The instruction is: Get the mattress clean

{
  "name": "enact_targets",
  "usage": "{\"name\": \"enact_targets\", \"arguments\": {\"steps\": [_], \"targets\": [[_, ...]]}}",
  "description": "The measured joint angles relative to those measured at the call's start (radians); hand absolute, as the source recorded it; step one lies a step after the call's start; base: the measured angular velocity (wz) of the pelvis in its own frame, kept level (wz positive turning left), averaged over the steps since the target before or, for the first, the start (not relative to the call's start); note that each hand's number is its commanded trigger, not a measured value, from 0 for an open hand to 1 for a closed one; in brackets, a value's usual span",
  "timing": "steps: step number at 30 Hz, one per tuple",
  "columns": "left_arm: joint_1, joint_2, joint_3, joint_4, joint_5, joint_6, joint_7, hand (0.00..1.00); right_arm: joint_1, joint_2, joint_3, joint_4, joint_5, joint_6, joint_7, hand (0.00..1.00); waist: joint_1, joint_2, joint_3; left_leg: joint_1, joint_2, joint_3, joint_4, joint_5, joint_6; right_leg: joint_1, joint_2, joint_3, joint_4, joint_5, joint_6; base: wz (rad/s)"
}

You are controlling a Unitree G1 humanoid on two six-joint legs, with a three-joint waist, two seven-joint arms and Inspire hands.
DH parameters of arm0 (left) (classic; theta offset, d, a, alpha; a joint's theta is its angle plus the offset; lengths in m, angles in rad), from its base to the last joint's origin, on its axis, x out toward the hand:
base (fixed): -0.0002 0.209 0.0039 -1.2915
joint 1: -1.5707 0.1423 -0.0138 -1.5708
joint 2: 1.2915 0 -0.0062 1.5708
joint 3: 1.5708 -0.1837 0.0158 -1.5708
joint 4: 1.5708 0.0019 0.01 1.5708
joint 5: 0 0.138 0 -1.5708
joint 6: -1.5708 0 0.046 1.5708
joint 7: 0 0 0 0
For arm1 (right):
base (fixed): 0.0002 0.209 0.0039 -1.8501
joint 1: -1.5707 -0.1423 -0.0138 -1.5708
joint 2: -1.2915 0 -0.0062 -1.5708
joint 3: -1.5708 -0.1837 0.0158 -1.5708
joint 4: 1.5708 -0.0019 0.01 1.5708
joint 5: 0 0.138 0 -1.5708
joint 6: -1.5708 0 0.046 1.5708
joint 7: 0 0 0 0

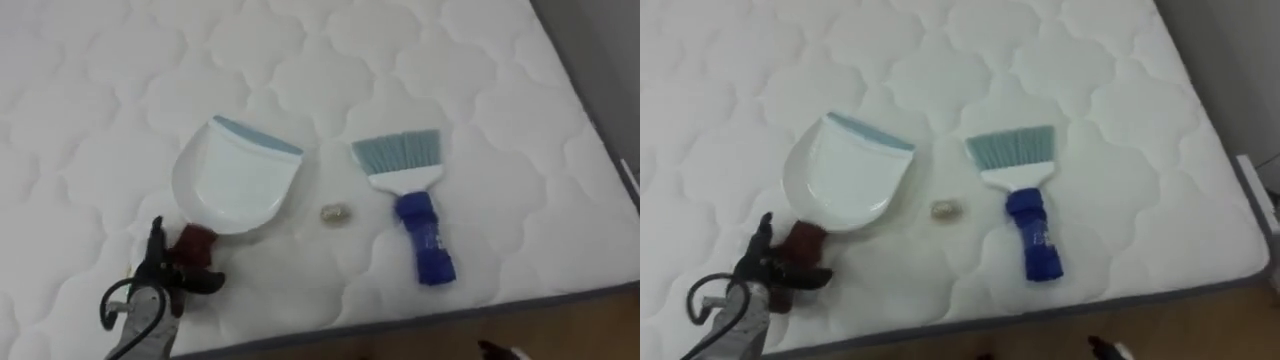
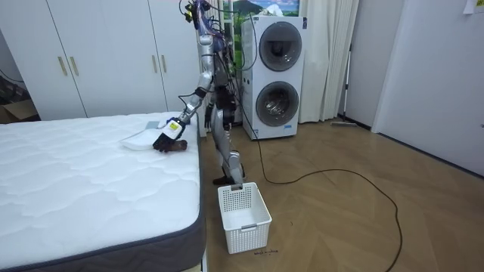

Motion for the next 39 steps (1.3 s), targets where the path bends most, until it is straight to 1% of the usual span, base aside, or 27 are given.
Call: {"name": "enact_targets", "arguments": {"steps": [1,2,3,4,5,6,9,10,13,16,18,22,28,30,32,37,39], "targets": [[-0.011,0.000,0.000,0.000,0.000,0.000,0.000,0.00,0.003,0.000,0.000,0.002,0.000,0.000,0.002,0.00,-0.002,0.001,0.0003,0.003,0.000,0.013,-0.010,0.004,0.005,-0.001,0.001,0.004,0.000,0.000,0.000,0.32],[-0.028,0.001,0.000,0.000,0.001,0.000,-0.001,0.00,0.010,0.000,0.000,0.014,0.000,0.000,0.011,0.00,0.000,0.000,0.0003,0.014,-0.001,0.039,-0.026,0.010,0.013,-0.003,0.002,0.008,0.000,-0.001,0.002,0.18],[-0.035,0.001,0.000,0.000,0.000,0.000,-0.001,0.00,0.008,-0.001,0.000,0.020,0.001,0.003,0.016,0.00,0.004,-0.002,0.0004,0.016,-0.005,0.050,-0.029,0.010,0.015,-0.004,0.000,0.010,0.000,-0.001,0.002,0.06],[-0.035,0.002,-0.001,0.000,0.000,0.000,-0.001,0.00,0.006,-0.001,0.000,0.021,0.002,0.007,0.019,0.00,0.006,-0.003,0.0002,0.016,-0.009,0.051,-0.028,0.011,0.017,-0.003,-0.001,0.010,0.000,-0.001,0.003,-0.04],[-0.035,0.002,-0.002,0.004,-0.001,0.002,-0.001,0.00,0.002,-0.001,0.000,0.021,0.006,0.010,0.024,0.00,0.007,-0.003,0.0004,0.015,-0.019,0.052,-0.025,0.012,0.021,-0.003,-0.002,0.009,0.000,-0.001,0.006,-0.03],[-0.035,0.003,-0.004,0.008,-0.001,0.005,-0.002,0.00,-0.001,-0.001,0.001,0.021,0.009,0.011,0.027,0.00,0.008,-0.003,0.0007,0.014,-0.024,0.055,-0.022,0.013,0.022,-0.002,-0.006,0.009,0.000,-0.001,0.009,0.00],[-0.035,0.003,-0.012,0.014,-0.002,0.015,-0.004,0.00,-0.006,-0.006,0.001,0.023,0.015,0.021,0.035,0.00,0.007,-0.003,0.0013,0.010,-0.031,0.071,-0.019,0.018,0.036,-0.003,-0.016,0.013,0.002,-0.004,0.018,0.04],[-0.035,0.003,-0.016,0.019,-0.003,0.015,-0.004,0.00,-0.006,-0.007,0.001,0.023,0.015,0.021,0.038,0.00,0.006,-0.002,0.0016,0.006,-0.033,0.074,-0.016,0.019,0.037,-0.003,-0.017,0.015,0.003,-0.005,0.020,0.00],[-0.035,0.002,-0.039,0.040,-0.006,0.016,-0.014,0.00,-0.006,-0.010,0.001,0.021,0.027,0.023,0.044,0.00,0.003,-0.001,0.0019,0.001,-0.033,0.080,-0.005,0.019,0.039,-0.004,-0.022,0.023,0.010,-0.007,0.021,0.05],[-0.034,-0.001,-0.040,0.048,-0.005,0.029,-0.015,0.00,-0.008,-0.012,0.001,0.021,0.042,0.035,0.044,0.00,0.002,-0.001,0.0019,-0.005,-0.033,0.083,-0.005,0.019,0.039,-0.019,-0.026,0.023,0.032,-0.010,0.017,0.01],[-0.034,-0.003,-0.039,0.053,-0.005,0.044,-0.014,0.00,-0.007,-0.012,0.001,0.021,0.045,0.042,0.044,0.00,0.003,-0.002,0.0017,-0.007,-0.034,0.092,-0.002,0.020,0.039,-0.030,-0.030,0.024,0.052,-0.015,0.013,0.00],[-0.034,-0.005,-0.039,0.054,-0.005,0.046,-0.005,0.00,-0.007,-0.012,0.002,0.021,0.047,0.043,0.044,0.00,0.004,-0.002,0.0014,-0.006,-0.036,0.093,0.004,0.020,0.039,-0.035,-0.034,0.024,0.073,-0.024,0.011,0.00],[-0.030,-0.006,-0.039,0.067,-0.006,0.054,0.021,0.00,-0.006,-0.013,0.022,0.018,0.103,0.055,0.057,0.00,0.007,-0.008,-0.0031,-0.007,-0.035,0.097,0.014,0.020,0.039,-0.035,-0.035,0.024,0.077,-0.028,0.009,-0.01],[-0.029,-0.006,-0.039,0.086,-0.006,0.061,0.021,0.00,-0.006,-0.012,0.031,0.018,0.112,0.060,0.071,0.00,0.009,-0.013,-0.0077,-0.010,-0.034,0.107,0.024,0.020,0.039,-0.035,-0.035,0.026,0.077,-0.028,0.010,-0.04],[-0.029,-0.007,-0.039,0.088,-0.006,0.069,0.021,0.00,-0.007,-0.012,0.040,0.017,0.112,0.062,0.077,0.00,0.008,-0.015,-0.0091,-0.013,-0.033,0.107,0.027,0.020,0.039,-0.036,-0.035,0.024,0.073,-0.028,0.010,0.02],[-0.030,-0.007,-0.039,0.087,-0.005,0.072,0.026,0.00,-0.013,-0.013,0.055,0.017,0.112,0.062,0.074,0.00,0.006,-0.015,-0.0102,-0.028,-0.032,0.108,0.035,0.020,0.039,-0.045,-0.036,0.017,0.073,-0.026,0.009,0.04],[-0.030,-0.007,-0.041,0.088,-0.005,0.072,0.035,0.00,-0.019,-0.015,0.077,0.017,0.118,0.062,0.065,0.00,0.006,-0.014,-0.0103,-0.042,-0.032,0.108,0.037,0.020,0.039,-0.054,-0.037,0.014,0.075,-0.025,0.007,0.00]]}}
